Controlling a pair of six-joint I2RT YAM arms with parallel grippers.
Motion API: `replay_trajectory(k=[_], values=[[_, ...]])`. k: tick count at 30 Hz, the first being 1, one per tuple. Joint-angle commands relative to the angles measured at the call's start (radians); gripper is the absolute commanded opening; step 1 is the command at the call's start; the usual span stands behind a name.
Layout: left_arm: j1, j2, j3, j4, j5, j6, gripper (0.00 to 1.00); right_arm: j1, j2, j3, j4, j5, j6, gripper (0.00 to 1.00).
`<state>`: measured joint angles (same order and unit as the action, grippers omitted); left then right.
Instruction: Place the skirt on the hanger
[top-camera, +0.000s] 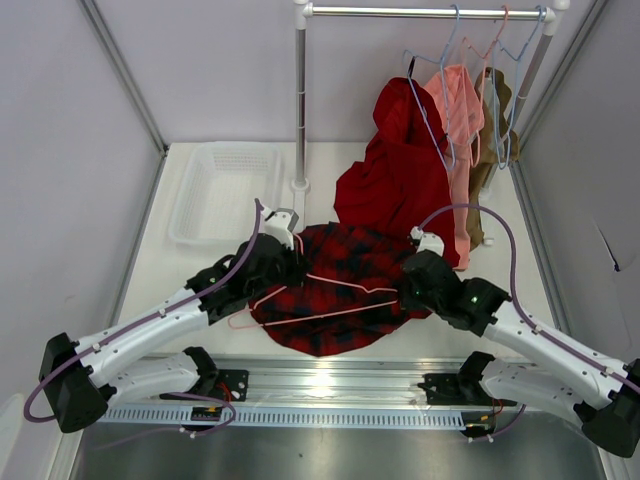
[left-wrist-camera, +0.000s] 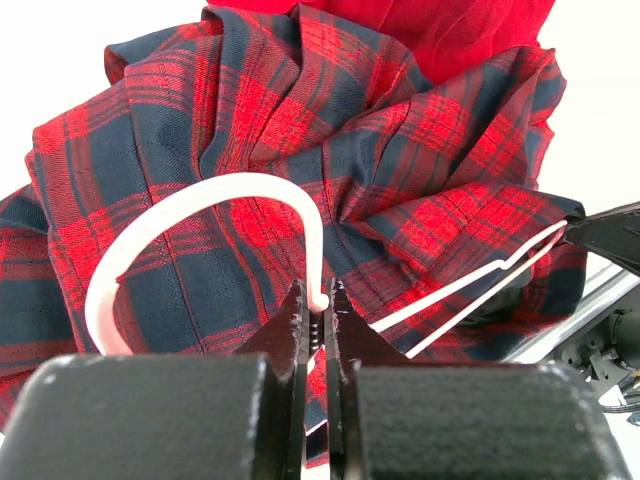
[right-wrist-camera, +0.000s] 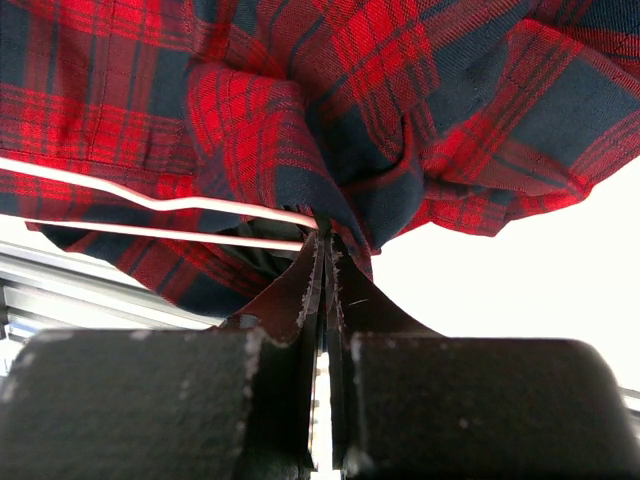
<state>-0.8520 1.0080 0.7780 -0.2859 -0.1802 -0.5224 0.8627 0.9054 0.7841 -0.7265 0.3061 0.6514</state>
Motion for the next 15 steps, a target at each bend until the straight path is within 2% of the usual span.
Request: replay_trajectory(k=[1, 15], values=[[0.008, 0.001, 0.037, 0.051, -0.002, 0.015, 0.00, 0.004, 0.007, 0.043, 0.019, 0.005, -0.016, 0.00], [0.008, 0.004, 0.029, 0.132, 0.123, 0.035, 0.00, 0.004, 0.059, 0.106, 0.041, -0.015, -0.062, 0.00]])
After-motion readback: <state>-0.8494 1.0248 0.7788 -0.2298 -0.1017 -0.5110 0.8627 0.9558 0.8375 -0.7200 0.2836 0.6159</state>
